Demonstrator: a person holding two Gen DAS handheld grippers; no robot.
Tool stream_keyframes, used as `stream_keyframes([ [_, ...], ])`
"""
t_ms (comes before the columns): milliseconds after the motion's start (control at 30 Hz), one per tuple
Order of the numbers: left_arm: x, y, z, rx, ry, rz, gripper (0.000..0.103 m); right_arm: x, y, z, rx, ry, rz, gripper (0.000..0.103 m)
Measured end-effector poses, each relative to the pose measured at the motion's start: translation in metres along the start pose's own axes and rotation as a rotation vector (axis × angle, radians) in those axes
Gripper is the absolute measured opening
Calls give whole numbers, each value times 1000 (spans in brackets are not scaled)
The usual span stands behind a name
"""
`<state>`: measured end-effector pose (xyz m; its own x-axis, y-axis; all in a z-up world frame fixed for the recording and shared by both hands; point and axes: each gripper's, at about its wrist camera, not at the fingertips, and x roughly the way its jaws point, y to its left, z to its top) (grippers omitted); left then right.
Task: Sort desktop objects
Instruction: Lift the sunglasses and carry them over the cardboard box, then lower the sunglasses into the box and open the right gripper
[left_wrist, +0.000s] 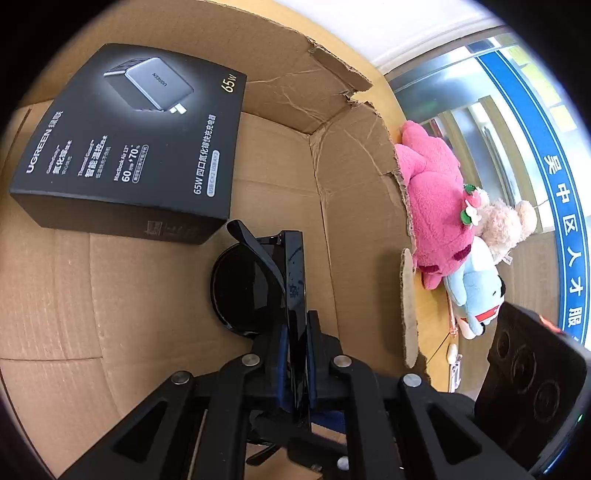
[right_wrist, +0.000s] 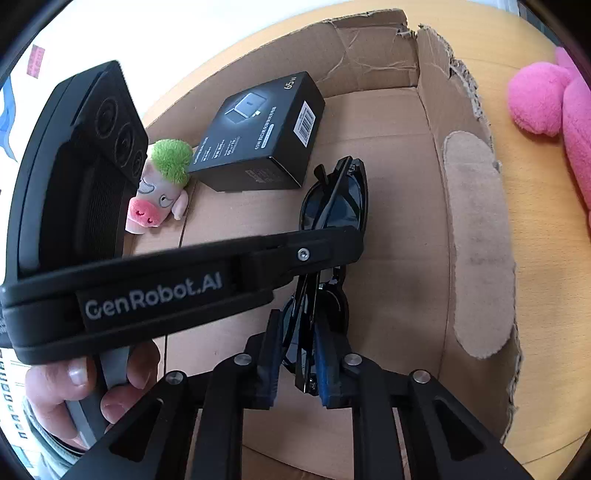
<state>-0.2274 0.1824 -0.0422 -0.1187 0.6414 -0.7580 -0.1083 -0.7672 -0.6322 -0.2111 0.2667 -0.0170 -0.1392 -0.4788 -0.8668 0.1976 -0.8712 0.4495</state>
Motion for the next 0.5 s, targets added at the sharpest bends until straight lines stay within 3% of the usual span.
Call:
stream_keyframes([
  [100, -4, -5, -3, 14, 16, -11, 13, -3, 4, -4, -1, -8, -18, 27],
  [200, -19, -20, -11, 72, -6, -12, 25, -10, 9, -11, -1, -27, -38, 53],
  [267, -34, -28, -18, 106, -31, -8, 34, -16, 16, -17, -10, -42, -39, 56],
  [333, -55, -36, -26, 138, -76, 12, 35, -25, 23, -24, -17, -63, -48, 67],
  [467, -103, -45, -49, 207, -163, 20, 35, -44, 33, -35, -61, -113, -105, 71],
  [500, -118, -46, -57, 226, -189, 23, 35, -48, 32, -37, -69, -128, -128, 78],
])
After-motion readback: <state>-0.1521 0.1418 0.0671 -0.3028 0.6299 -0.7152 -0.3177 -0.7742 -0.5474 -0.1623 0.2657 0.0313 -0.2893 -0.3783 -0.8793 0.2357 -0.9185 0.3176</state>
